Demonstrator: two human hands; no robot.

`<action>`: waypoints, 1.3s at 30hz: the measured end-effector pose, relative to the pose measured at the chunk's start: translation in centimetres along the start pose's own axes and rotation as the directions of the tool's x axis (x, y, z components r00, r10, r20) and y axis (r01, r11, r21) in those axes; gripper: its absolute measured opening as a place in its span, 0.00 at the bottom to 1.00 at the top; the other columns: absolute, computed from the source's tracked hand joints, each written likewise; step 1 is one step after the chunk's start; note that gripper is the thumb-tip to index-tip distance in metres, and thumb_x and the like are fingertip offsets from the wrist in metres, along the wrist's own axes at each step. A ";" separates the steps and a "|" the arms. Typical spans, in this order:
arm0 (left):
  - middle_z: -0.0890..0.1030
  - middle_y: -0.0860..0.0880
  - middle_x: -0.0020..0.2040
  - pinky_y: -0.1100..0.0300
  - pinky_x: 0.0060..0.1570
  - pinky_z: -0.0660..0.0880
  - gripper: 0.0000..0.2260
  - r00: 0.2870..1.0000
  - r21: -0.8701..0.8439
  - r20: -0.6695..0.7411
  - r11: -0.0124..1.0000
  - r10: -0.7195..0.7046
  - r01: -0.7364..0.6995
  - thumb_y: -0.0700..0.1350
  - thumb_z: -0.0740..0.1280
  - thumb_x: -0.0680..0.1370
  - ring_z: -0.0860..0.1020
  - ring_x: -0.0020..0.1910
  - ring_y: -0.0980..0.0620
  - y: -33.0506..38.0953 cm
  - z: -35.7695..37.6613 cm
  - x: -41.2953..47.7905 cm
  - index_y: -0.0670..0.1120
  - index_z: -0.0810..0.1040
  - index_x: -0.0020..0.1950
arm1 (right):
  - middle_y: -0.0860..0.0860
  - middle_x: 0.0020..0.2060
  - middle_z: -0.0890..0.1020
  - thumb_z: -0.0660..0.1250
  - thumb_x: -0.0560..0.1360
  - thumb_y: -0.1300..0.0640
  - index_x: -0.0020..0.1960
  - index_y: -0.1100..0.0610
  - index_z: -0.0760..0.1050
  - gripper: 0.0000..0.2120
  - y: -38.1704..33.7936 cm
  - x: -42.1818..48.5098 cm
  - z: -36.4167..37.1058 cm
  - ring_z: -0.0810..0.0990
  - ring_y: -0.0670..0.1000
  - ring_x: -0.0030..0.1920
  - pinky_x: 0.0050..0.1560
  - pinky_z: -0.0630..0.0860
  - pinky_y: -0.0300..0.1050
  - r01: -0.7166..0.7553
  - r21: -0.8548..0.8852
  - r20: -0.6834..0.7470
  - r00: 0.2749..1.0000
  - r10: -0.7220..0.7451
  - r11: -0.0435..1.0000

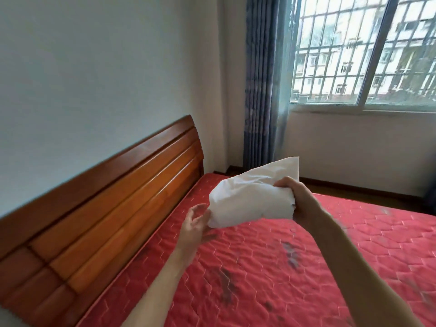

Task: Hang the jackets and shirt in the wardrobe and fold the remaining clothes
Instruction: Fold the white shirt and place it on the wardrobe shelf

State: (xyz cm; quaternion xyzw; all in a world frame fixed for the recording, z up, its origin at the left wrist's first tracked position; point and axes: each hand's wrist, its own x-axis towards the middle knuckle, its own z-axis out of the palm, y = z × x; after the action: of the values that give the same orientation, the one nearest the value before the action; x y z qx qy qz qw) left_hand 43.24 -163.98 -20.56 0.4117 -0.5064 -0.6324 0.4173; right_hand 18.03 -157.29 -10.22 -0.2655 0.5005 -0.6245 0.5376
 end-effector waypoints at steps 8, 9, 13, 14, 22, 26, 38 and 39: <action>0.83 0.38 0.56 0.37 0.56 0.79 0.26 0.999 0.039 -0.027 0.999 -0.022 0.023 0.58 0.71 0.76 0.82 0.54 0.34 3.6 0.1 -2.6 0.39 0.77 0.63 | 0.61 0.48 0.78 0.68 0.70 0.62 0.63 0.65 0.72 0.22 -2.7 -1.3 2.2 0.79 0.57 0.36 0.32 0.79 0.49 0.015 -0.020 0.114 0.993 -0.013 1.000; 0.83 0.37 0.56 0.40 0.54 0.80 0.24 0.999 -0.003 -0.031 1.000 -0.026 0.025 0.56 0.69 0.78 0.82 0.55 0.35 3.8 -0.5 -3.0 0.38 0.77 0.63 | 0.62 0.49 0.77 0.69 0.68 0.62 0.59 0.63 0.75 0.20 -2.8 -1.4 2.6 0.79 0.57 0.37 0.34 0.78 0.49 0.033 -0.033 0.112 0.993 -0.029 0.999; 0.84 0.43 0.56 0.60 0.46 0.82 0.14 0.987 -0.178 -0.065 0.975 -0.150 0.136 0.48 0.67 0.81 0.83 0.56 0.41 4.7 -1.6 -4.3 0.43 0.79 0.63 | 0.62 0.60 0.73 0.72 0.61 0.60 0.41 0.55 0.77 0.10 -2.3 -1.1 4.5 0.79 0.55 0.40 0.35 0.78 0.50 0.099 -0.077 0.113 0.990 -0.090 0.992; 0.82 0.46 0.56 0.64 0.47 0.81 0.15 0.970 -0.299 -0.095 0.936 -0.223 0.186 0.46 0.69 0.80 0.83 0.55 0.45 4.5 -2.2 -4.2 0.46 0.77 0.66 | 0.61 0.60 0.73 0.72 0.60 0.60 0.41 0.55 0.77 0.10 -2.1 -1.0 5.2 0.80 0.55 0.41 0.35 0.78 0.50 0.106 -0.063 0.124 0.987 -0.097 0.992; 0.79 0.32 0.62 0.44 0.42 0.83 0.36 0.945 -0.671 0.094 0.682 -0.313 0.292 0.63 0.70 0.72 0.80 0.53 0.35 5.2 -3.7 -7.0 0.34 0.75 0.67 | 0.59 0.45 0.81 0.70 0.70 0.62 0.58 0.65 0.76 0.17 -1.1 -3.3 12.5 0.83 0.54 0.44 0.39 0.81 0.46 0.148 -0.233 0.397 0.917 -0.045 0.961; 0.81 0.38 0.62 0.52 0.40 0.83 0.21 0.972 -0.624 -0.216 0.779 -0.095 -0.063 0.52 0.67 0.79 0.84 0.52 0.41 7.1 -6.7 -8.3 0.43 0.76 0.69 | 0.59 0.47 0.83 0.70 0.65 0.60 0.58 0.64 0.76 0.22 -0.1 -4.0 14.9 0.84 0.56 0.44 0.39 0.80 0.46 0.186 -0.263 0.516 0.856 -0.025 0.947; 0.84 0.64 0.45 0.65 0.43 0.81 0.12 0.901 -0.529 -0.433 0.810 -0.001 -0.253 0.42 0.69 0.76 0.82 0.42 0.66 11.6 -23.2 -21.8 0.49 0.85 0.58 | 0.56 0.52 0.85 0.75 0.72 0.56 0.59 0.51 0.79 0.16 3.6 -8.6 24.0 0.84 0.59 0.54 0.57 0.80 0.61 0.261 -0.215 0.617 0.783 -0.076 0.941; 0.80 0.74 0.45 0.74 0.50 0.75 0.19 0.928 -0.554 -0.373 0.805 -0.014 -0.211 0.42 0.74 0.74 0.77 0.44 0.76 12.2 -25.0 -23.4 0.46 0.80 0.65 | 0.54 0.52 0.86 0.75 0.72 0.55 0.59 0.50 0.79 0.16 4.1 -9.3 25.1 0.85 0.57 0.53 0.55 0.82 0.58 0.286 -0.224 0.616 0.782 -0.092 0.932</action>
State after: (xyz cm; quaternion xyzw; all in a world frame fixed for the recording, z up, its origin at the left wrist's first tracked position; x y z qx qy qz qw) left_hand 75.47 -150.99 -9.99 0.3443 -0.2230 -0.6481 0.6417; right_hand 44.12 -156.79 -3.05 -0.5772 0.3667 -0.4754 0.5536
